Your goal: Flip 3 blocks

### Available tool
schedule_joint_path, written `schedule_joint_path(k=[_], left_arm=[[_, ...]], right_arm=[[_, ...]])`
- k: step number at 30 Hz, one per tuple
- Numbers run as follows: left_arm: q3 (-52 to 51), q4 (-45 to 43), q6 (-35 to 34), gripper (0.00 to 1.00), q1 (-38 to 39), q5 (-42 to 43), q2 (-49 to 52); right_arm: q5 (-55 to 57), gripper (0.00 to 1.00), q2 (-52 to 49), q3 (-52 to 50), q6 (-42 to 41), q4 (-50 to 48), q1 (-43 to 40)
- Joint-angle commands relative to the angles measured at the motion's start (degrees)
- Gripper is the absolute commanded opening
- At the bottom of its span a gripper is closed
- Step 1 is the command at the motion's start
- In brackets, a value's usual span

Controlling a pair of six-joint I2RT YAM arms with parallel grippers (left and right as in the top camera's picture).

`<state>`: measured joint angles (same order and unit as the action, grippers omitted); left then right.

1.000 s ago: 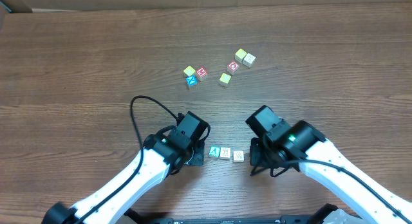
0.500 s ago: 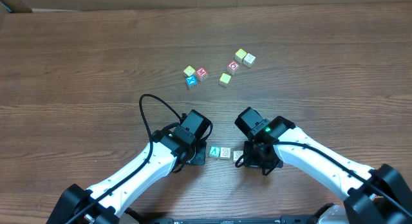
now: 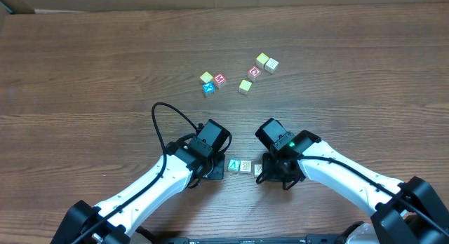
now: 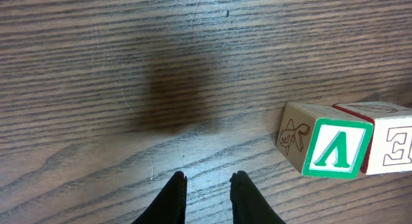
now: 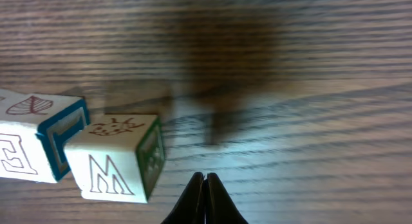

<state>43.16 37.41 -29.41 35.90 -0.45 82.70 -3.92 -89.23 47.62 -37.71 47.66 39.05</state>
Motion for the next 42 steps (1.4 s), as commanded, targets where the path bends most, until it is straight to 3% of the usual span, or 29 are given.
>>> schedule_joint_path(k=[1,42], left_arm=[[-0.2,-0.2,1.1,0.18,-0.3,0.5,0.2],[-0.2,0.0,1.1,0.18,-0.3,1.3,0.2]], right_arm=[[-2.9,0.04,-0.2,-1.0,0.3,-1.8,0.2],[-6.6,0.04,-0.3,-1.1,0.5,-8.1,0.2]])
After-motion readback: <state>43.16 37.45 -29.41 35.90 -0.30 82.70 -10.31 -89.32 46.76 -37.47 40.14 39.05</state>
